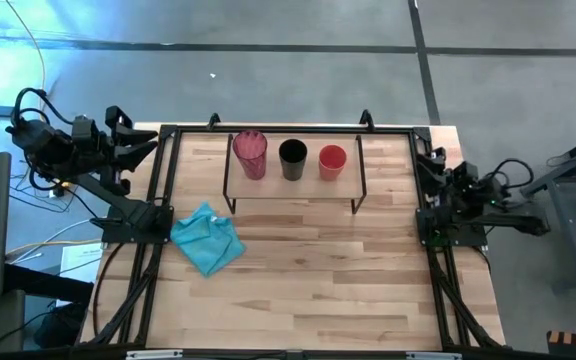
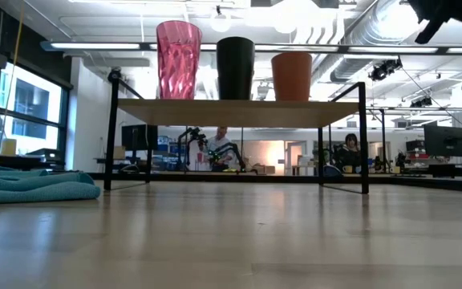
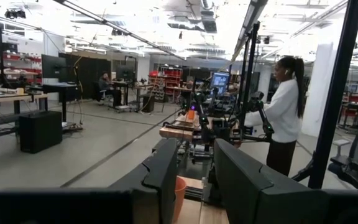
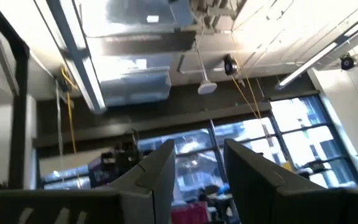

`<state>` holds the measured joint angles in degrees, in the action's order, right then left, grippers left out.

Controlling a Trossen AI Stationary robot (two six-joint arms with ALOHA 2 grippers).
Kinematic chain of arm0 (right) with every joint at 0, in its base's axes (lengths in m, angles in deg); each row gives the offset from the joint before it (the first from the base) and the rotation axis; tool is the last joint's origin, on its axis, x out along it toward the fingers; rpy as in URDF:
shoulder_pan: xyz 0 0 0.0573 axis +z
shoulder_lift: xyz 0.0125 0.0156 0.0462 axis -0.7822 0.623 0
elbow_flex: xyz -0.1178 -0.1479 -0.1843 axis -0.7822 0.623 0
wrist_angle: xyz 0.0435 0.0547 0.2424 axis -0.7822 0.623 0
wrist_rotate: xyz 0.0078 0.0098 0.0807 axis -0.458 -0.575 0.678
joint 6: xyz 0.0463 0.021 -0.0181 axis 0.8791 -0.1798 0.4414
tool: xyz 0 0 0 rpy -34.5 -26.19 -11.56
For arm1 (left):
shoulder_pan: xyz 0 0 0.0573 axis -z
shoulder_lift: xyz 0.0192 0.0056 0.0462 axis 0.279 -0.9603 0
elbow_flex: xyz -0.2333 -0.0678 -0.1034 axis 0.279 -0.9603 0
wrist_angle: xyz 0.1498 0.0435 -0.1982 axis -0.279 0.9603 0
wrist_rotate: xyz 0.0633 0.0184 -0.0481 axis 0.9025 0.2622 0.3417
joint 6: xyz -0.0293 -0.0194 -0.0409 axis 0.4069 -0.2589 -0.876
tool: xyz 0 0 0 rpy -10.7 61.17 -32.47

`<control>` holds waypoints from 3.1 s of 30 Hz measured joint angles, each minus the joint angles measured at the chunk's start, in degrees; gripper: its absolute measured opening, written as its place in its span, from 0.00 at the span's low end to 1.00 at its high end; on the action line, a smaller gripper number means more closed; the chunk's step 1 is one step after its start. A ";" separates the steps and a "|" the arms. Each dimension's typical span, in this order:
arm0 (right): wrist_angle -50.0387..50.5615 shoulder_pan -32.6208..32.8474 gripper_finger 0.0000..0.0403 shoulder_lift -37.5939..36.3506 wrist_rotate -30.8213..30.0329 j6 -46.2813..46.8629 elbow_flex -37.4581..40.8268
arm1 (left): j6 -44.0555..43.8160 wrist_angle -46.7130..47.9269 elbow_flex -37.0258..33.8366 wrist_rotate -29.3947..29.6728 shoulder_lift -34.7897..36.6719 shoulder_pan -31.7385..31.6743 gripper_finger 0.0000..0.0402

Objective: Stack small to large cups/mugs on shelf
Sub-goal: Return to Home Position

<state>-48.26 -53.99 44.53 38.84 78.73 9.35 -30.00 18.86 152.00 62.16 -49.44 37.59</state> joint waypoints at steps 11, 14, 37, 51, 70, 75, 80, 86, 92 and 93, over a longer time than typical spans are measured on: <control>-11.31 0.02 0.32 0.25 0.92 3.17 5.94 | -0.02 -0.02 0.00 0.11 0.00 0.00 0.24; -12.82 0.02 0.32 0.58 0.92 2.72 5.99 | -0.02 -0.03 0.00 0.26 0.00 0.01 0.24; 13.02 0.02 0.32 2.27 8.75 5.77 6.01 | -1.49 3.05 0.02 0.26 0.02 0.00 0.24; 22.26 0.00 0.32 2.27 11.55 5.71 6.04 | -5.64 2.99 0.02 1.01 0.02 0.01 0.24; 32.48 -0.02 0.32 2.24 17.66 4.18 6.05 | -12.40 2.08 0.02 2.86 0.04 0.02 0.24; 34.11 -0.02 0.32 2.24 17.52 3.75 6.07 | -12.60 2.13 0.02 2.85 0.04 0.02 0.24; 35.24 -0.02 0.32 2.22 17.41 3.72 5.78 | -12.34 2.32 0.02 2.84 0.04 0.02 0.24; 35.46 -0.02 0.32 2.27 17.35 3.72 5.73 | -12.13 3.37 0.02 2.84 0.02 0.02 0.24; 35.61 -0.02 0.32 2.27 17.37 3.72 5.64 | -12.09 6.89 0.02 0.98 0.00 0.01 0.24; 35.61 -0.02 0.32 2.27 17.37 3.72 5.64 | -12.09 7.67 0.02 0.86 0.00 0.02 0.24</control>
<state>-12.65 -54.01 46.80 56.21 82.45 14.99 -42.09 26.53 152.02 63.02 -49.44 37.61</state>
